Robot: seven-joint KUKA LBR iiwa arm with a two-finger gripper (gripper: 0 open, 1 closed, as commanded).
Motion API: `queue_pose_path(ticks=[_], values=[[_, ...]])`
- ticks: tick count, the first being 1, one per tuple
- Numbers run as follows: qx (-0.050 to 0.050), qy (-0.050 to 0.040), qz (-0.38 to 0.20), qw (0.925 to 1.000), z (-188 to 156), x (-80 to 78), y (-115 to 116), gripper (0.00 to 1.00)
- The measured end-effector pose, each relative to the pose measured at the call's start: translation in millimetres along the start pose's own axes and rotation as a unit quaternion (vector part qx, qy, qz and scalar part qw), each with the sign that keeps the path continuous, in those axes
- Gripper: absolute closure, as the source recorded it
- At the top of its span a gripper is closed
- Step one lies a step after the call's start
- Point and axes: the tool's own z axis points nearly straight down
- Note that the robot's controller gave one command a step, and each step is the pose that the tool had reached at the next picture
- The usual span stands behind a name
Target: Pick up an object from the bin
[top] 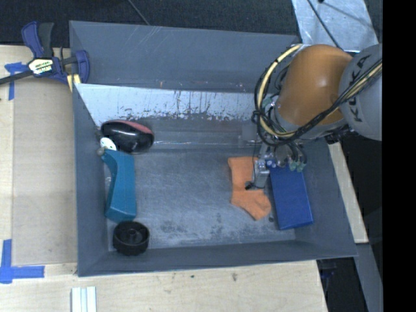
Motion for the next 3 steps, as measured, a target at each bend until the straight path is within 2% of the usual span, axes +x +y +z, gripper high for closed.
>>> queue_pose_path(ticks=[1, 2, 3], values=[[0.000, 0.0000, 0.000, 1.0000, 0, 0.0, 0, 0.00], [0.000, -0.0015, -0.016, 0.9999, 34, 4.5, -4, 0.00], [0.000, 0.0000, -0.013, 0.9999, 69, -18.7, -12, 1.00]])
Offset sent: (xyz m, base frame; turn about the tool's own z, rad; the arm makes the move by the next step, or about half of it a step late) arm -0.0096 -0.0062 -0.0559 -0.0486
